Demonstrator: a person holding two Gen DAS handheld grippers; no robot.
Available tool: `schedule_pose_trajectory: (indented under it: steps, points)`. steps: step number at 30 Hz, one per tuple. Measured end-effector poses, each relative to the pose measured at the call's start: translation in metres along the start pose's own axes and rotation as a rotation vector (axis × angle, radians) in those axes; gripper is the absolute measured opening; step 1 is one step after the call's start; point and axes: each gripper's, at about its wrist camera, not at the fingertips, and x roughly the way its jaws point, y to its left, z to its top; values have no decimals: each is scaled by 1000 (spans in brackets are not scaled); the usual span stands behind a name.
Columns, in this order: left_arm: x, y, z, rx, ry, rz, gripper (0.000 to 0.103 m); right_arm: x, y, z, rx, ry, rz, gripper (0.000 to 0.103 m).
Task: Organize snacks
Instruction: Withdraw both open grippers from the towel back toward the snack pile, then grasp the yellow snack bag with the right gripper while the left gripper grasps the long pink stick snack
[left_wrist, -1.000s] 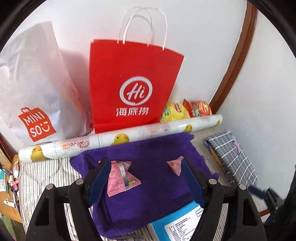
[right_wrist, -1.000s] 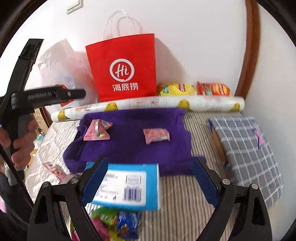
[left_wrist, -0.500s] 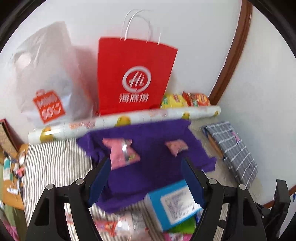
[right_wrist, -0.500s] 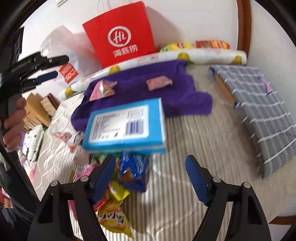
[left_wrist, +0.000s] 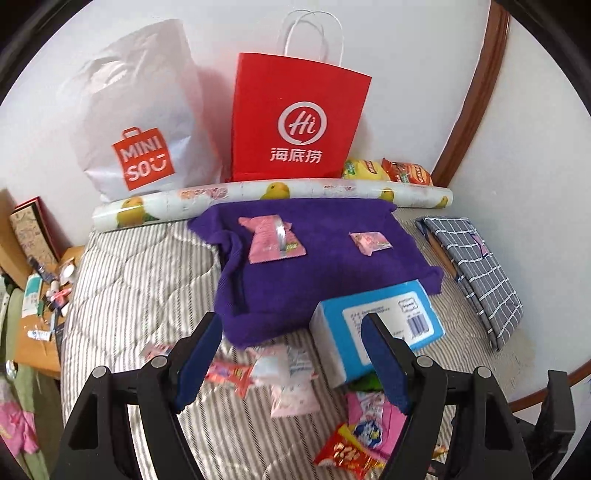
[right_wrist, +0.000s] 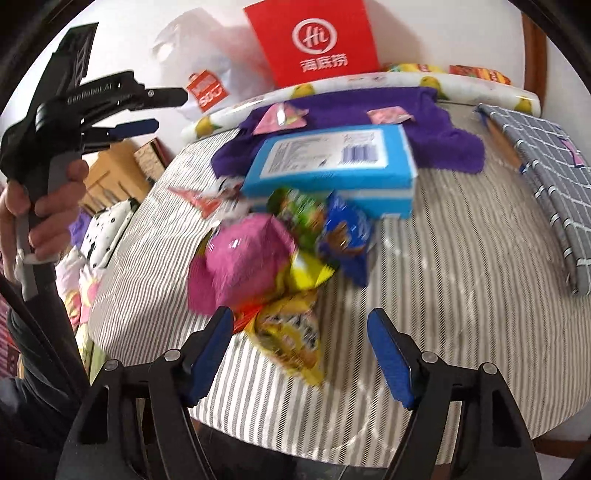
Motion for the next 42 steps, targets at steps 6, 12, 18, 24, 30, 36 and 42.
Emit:
schedule_pose_trajectory:
  steps: [6,12,18,24,30,36,42]
  points:
    - [-9,21,-23,-24,15,51,76,22,12,-13,-22,17,3,74]
    - [-2,53,-50,-98,56,90,76,38,7,-21,-8,6,-2,45]
    - [23,76,-73,-137,110,129,76,12,-10,-30,-31,-51,-117,44]
    - [50,82,-79,-167,146,113,76,-8,-54,-33,81,-109,-213,44]
    - [74,88,-67,-239,135,75,75,-12,-88,-30,183,-131,-218,44]
    - [105,89,-58,-289,156,57,56,-6,-99,-29,216,-121,-227,44]
    - [102,84,-57,-267,126,42,32,-2,-106,-29,232,-113,-224,44]
